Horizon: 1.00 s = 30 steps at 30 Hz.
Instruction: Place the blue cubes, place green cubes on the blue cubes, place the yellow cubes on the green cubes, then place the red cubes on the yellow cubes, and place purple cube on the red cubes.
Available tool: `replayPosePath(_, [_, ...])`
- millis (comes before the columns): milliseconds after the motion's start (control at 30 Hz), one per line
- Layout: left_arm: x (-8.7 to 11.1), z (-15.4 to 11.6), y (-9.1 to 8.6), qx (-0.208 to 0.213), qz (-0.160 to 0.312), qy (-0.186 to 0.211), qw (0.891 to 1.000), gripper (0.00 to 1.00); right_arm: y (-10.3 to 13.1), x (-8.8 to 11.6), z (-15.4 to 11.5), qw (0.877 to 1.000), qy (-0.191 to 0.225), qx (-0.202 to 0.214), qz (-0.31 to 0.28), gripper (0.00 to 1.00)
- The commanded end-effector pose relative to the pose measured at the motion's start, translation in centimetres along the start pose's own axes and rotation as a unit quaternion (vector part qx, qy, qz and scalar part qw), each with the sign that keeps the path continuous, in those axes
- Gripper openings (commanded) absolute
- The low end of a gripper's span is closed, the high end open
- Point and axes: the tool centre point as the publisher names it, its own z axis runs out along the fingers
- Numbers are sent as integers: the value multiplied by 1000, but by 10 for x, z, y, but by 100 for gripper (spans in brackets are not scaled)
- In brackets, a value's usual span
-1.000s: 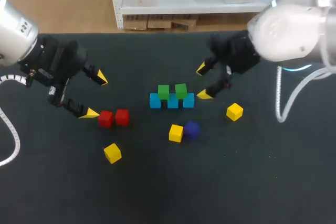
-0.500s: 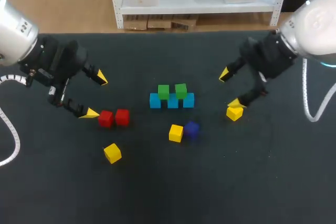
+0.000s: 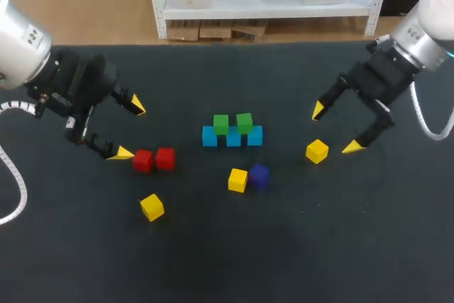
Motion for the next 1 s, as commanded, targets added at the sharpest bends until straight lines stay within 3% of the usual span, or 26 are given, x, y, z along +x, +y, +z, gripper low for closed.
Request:
replayPosePath(33, [2,0,-1,-1,2,-2,1000,100,-8,10,2,999,-21,-36,-9,100])
replayPosePath(600, [2,0,-1,-1,2,-2,1000,100,-7,10,25,998,-45,-47,-26,100])
replayPosePath(633, [2,0,-1,-1,2,-2,1000,100,-8,10,25,997,-45,-48,-27,88])
replayPosePath(667, [2,0,-1,-1,2,-2,1000,100,-8,10,26,997,-45,-48,-27,66])
replayPosePath(733, [2,0,-1,-1,2,-2,1000,100,-9,10,27,997,-46,-49,-28,50])
replayPosePath(1000, [2,0,-1,-1,2,-2,1000,100,-9,9,30,997,-47,-53,-28,49])
